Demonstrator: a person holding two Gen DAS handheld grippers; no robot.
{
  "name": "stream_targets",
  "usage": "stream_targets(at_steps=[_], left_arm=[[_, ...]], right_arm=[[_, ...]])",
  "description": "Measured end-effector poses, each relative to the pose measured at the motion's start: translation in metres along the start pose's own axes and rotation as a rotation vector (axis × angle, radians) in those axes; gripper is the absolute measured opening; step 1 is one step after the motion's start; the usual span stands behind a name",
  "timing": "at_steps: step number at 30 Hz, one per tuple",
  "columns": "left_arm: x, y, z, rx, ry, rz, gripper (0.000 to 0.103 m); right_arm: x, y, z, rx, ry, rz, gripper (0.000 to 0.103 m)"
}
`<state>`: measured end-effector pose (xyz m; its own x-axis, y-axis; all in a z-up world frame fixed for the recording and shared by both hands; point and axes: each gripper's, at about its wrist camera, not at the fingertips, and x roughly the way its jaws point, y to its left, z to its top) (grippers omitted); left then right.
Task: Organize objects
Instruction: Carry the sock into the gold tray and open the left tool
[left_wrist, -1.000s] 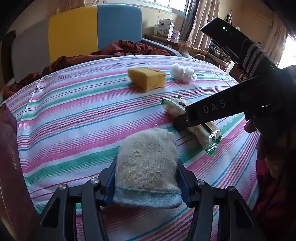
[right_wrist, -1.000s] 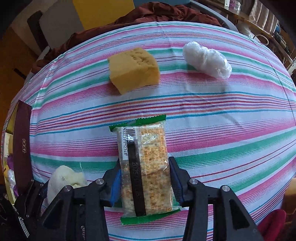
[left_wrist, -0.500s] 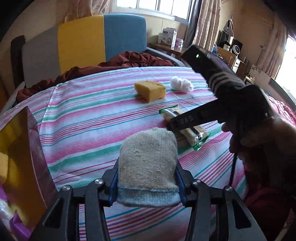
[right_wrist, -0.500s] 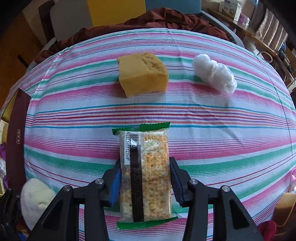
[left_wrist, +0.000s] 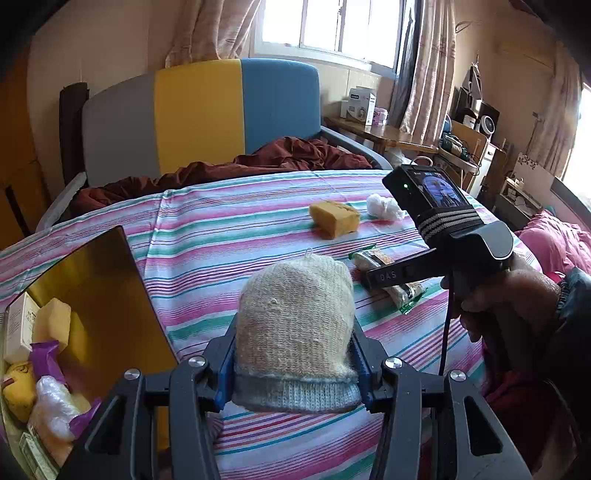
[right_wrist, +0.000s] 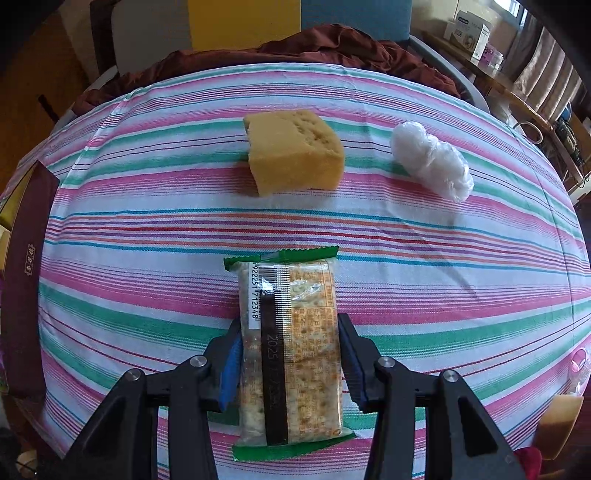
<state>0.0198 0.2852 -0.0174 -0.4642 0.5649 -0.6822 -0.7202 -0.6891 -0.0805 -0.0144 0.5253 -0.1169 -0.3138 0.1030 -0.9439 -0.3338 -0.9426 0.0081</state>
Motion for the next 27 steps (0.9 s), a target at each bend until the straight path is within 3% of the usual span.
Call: stream_targets(at_steps=[2,12,18,22,25,27], left_arm=[[-0.006,0.01,-0.002,-0.016,-0.007,0.011,0.051],[-0.032,0.076,-0.011,-0.162,-0.034,0.04,0.051],[-0.064,0.173,-0.032,-0.408,-0.055,0.119,0.051],[-0.098,0.235,-0.059,-0.561,-0.087,0.212,0.051],[-0.114,0.267,-0.078,-0.63,-0.092,0.265,0.051],[-0.114,0.276,-0.085,-0.659,-0.082,0.259,0.051]], right_arm=[[-0.002,0.022,-0.007,-0.003,-0.003,-0.005,0.048],[0.004,0.033,-0.018,-0.028,-0.023,-0.034,0.048],[0.002,0.032,-0.019,-0.038,-0.025,-0.045,0.048],[-0.003,0.031,-0.019,-0.052,-0.028,-0.057,0.048],[-0.003,0.034,-0.017,-0.062,-0.029,-0.066,0.048],[-0.005,0.036,-0.015,-0.074,-0.031,-0.075,0.048]])
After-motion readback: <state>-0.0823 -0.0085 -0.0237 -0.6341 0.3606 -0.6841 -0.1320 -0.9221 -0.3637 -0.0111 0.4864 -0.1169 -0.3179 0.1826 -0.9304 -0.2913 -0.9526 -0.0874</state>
